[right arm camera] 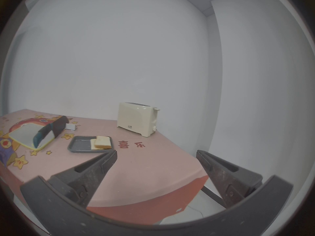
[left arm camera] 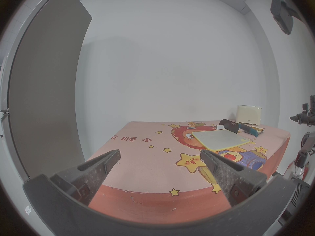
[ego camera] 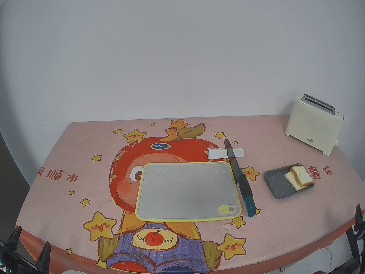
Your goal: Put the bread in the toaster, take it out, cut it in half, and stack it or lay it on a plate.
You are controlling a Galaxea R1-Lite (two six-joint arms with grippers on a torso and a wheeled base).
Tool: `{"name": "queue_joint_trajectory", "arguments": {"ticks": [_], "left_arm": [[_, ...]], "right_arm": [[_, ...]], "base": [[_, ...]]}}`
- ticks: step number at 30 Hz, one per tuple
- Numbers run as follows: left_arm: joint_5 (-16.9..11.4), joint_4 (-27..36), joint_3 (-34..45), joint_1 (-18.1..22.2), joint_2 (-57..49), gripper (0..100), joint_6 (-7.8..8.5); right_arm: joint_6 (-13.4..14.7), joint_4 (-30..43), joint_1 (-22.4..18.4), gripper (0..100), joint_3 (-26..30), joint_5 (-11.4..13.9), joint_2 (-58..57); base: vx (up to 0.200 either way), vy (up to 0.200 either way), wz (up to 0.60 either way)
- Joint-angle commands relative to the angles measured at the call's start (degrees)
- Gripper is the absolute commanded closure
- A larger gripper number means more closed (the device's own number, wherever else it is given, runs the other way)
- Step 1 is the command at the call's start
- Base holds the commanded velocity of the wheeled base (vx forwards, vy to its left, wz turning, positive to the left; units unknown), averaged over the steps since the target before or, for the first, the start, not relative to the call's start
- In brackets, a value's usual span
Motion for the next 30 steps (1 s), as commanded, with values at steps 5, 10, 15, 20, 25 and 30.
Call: {"name": "queue_joint_trajectory", "arguments": {"ticks": [5, 10, 15, 20, 25, 30], "left_arm": [[0.0, 0.0, 1.0, 0.1, 0.0, 0, -0.10], [0.0, 0.0, 1.0, 0.1, 0.0, 0, -0.01], [0.0, 0.0, 1.0, 0.0, 0.0, 0, -0.01], [0.0, 0.0, 1.0, 0.1, 0.0, 0, -0.01], [0.0, 0.0, 1.0, 0.0, 0.0, 0, -0.01], [0.0, 0.0, 1.0, 0.0, 0.0, 0, -0.01]], "right_arm": [[4.0, 4.8, -0.4, 0, 1.2, 12.3, -7.8], [6.5, 6.2, -0.3, 0, 1.2, 18.7, -7.8], [5.6, 6.3, -0.3, 0, 1.2, 19.3, -7.8], [3.8, 6.5, -0.1, 0, 1.2, 20.5, -7.7], [3.9, 6.4, 4.3, 0, 1.3, 20.8, -8.0], [4.0, 6.3, 8.7, 0, 1.3, 21.0, -12.6]], "base": [[0.000, 0.000, 0.00], [0.000, 0.000, 0.00], [0.000, 0.000, 0.00], [0.000, 0.000, 0.00], [0.000, 0.000, 0.00], [0.000, 0.000, 0.00]]}}
